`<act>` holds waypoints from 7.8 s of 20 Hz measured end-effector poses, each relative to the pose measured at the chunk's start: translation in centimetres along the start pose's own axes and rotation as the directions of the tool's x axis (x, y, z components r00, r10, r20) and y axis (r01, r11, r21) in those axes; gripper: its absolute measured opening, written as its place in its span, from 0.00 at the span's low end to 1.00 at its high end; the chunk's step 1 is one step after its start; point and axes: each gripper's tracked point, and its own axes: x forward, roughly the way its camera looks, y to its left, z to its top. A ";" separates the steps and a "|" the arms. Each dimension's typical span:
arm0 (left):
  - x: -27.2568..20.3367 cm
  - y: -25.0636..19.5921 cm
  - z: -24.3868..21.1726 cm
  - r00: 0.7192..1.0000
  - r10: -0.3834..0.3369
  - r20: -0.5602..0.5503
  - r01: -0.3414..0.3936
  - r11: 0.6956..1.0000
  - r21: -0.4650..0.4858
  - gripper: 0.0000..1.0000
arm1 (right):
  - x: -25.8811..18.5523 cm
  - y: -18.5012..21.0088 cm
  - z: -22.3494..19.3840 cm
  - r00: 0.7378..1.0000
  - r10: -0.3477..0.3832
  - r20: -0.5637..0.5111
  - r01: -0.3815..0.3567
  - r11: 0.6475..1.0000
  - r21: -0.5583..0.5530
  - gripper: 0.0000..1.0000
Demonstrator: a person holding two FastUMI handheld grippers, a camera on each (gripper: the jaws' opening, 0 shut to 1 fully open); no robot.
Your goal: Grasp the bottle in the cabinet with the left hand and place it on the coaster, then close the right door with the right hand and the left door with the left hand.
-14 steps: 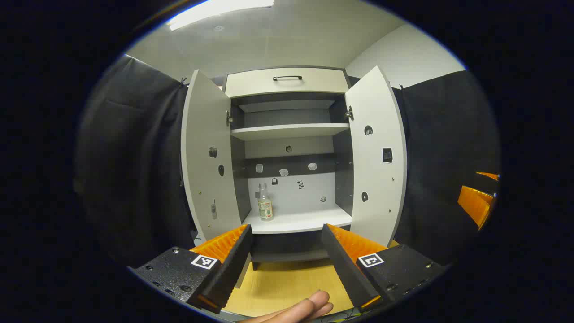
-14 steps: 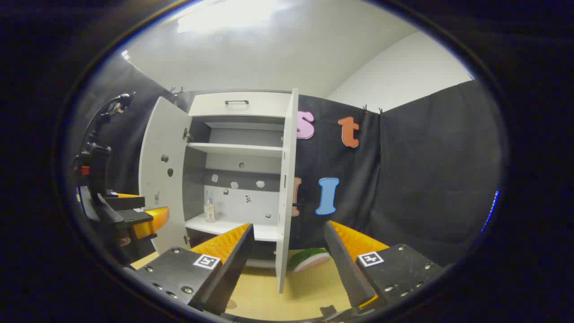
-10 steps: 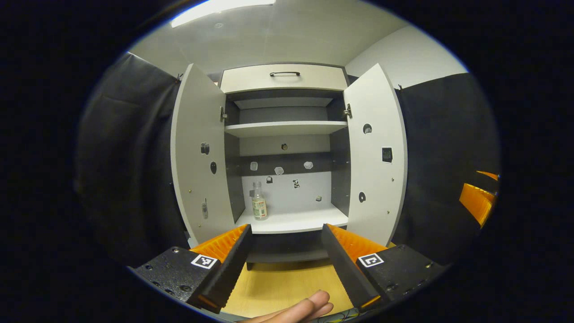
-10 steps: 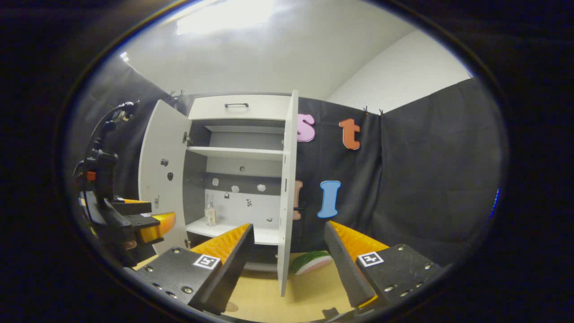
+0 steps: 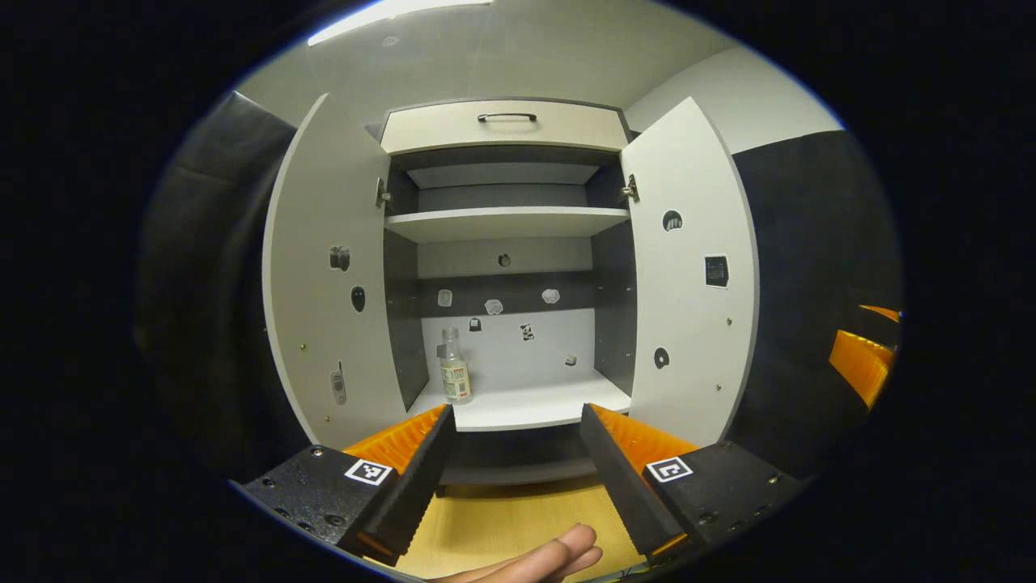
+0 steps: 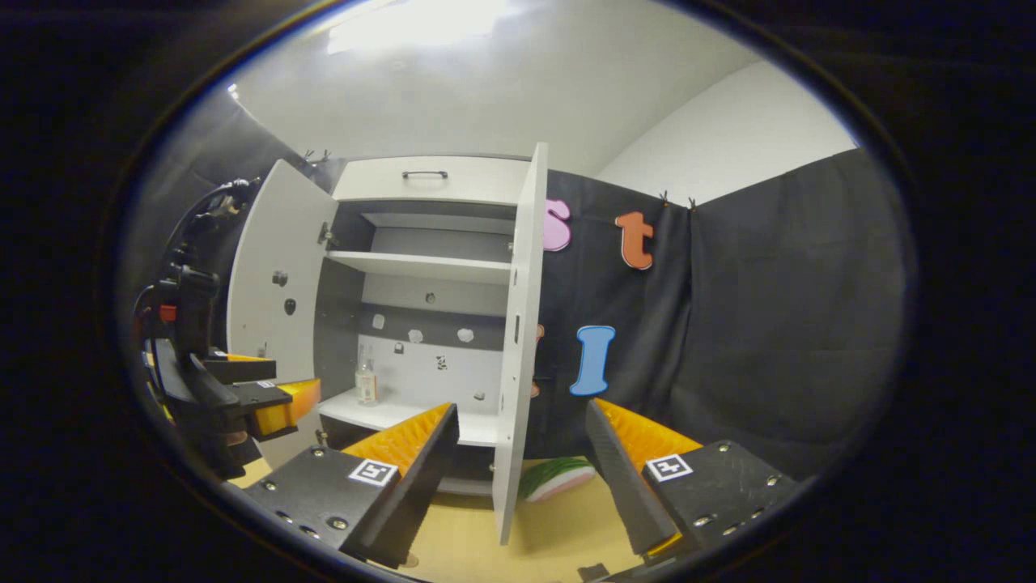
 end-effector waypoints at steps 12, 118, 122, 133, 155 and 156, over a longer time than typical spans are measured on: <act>12.0 1.9 -1.2 1.000 -0.005 0.004 0.005 1.000 -0.017 0.98 | 4.4 2.8 -1.7 1.000 0.008 -0.025 -0.007 1.000 0.008 0.96; -1.7 -7.4 -47.5 0.905 -0.258 -0.338 0.238 0.966 -0.101 0.99 | -8.6 4.3 -16.9 0.924 0.324 -0.201 -0.259 0.920 0.294 0.96; -2.4 -7.3 -42.9 0.898 -0.305 -0.317 0.291 0.952 -0.093 0.99 | -8.0 2.2 -15.7 0.949 0.265 -0.171 -0.205 0.931 0.303 0.96; -3.7 -7.1 -21.6 0.913 -0.389 -0.127 0.371 0.918 -0.141 0.97 | -0.5 -4.9 -9.8 0.995 0.082 -0.065 -0.067 0.977 0.204 0.96; -7.8 17.9 -5.6 0.994 -0.106 0.034 0.110 0.985 -0.134 0.96 | 20.3 -7.8 -4.9 0.999 -0.022 -0.047 0.025 0.998 0.061 0.96; -8.4 18.3 -6.1 0.994 -0.103 0.023 0.105 0.986 -0.128 0.96 | 21.5 -7.3 -4.4 1.000 -0.009 -0.016 0.009 1.000 0.012 0.90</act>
